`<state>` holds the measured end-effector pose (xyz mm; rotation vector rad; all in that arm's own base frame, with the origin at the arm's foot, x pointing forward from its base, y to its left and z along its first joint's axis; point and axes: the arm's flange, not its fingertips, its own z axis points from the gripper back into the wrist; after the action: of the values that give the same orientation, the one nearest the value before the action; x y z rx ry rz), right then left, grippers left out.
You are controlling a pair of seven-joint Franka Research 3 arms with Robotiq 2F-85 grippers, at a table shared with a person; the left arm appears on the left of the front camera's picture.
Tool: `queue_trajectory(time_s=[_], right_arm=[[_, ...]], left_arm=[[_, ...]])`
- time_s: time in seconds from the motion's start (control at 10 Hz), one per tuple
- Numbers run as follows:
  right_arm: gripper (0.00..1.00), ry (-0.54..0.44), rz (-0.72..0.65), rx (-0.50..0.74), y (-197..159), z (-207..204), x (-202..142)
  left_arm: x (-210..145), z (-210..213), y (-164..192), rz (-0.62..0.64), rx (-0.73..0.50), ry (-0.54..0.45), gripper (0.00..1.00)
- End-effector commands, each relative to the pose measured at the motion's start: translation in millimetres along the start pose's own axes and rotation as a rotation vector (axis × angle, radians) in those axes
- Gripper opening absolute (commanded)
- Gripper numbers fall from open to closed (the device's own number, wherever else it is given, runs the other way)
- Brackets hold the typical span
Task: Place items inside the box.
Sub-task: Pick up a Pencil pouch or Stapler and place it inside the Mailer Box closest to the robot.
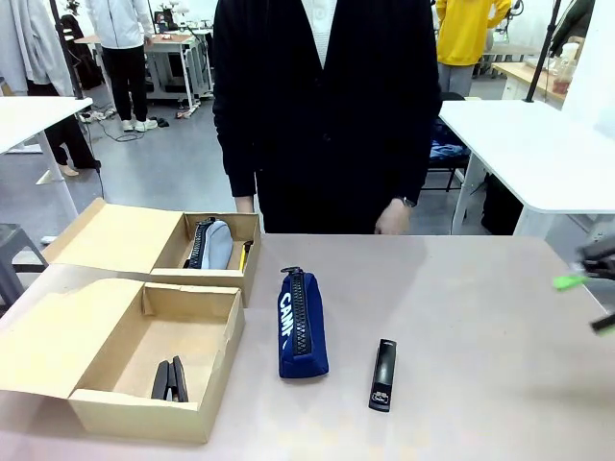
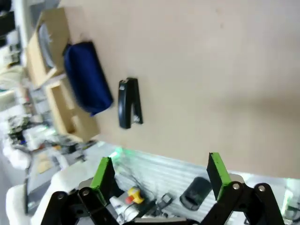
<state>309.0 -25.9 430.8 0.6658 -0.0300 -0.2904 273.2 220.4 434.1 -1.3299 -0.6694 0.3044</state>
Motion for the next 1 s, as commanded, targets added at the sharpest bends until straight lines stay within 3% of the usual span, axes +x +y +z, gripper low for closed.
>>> queue_trajectory(time_s=[0.0, 0.2, 0.3, 0.4, 0.6, 0.8, 0.9], right_arm=[[1.0, 0.004, 0.031, -0.149, 59, -29, 11], [1.0, 0.011, 0.133, -0.334, 98, -59, 4], [1.0, -0.043, 0.136, -0.359, 91, -38, 0], [1.0, -0.025, 0.147, -0.144, 61, 15, -3], [1.0, -0.133, 0.01, -0.12, -19, 99, -39], [1.0, -0.245, -0.141, 0.002, -74, 114, -71], [1.0, -0.153, -0.018, -0.084, -13, 114, -28]], left_arm=[[0, -1, -3, -0.017, -0.019, -0.008, 1.0], [0, -1, -3, -0.017, -0.019, -0.008, 1.0], [0, -1, -3, -0.017, -0.019, -0.008, 1.0], [0, -1, -3, -0.017, -0.019, -0.008, 1.0], [0, -1, -3, -0.017, -0.019, -0.008, 1.0], [0, -1, -3, -0.017, -0.019, -0.008, 1.0], [0, -1, -3, -0.017, -0.019, -0.008, 1.0]])
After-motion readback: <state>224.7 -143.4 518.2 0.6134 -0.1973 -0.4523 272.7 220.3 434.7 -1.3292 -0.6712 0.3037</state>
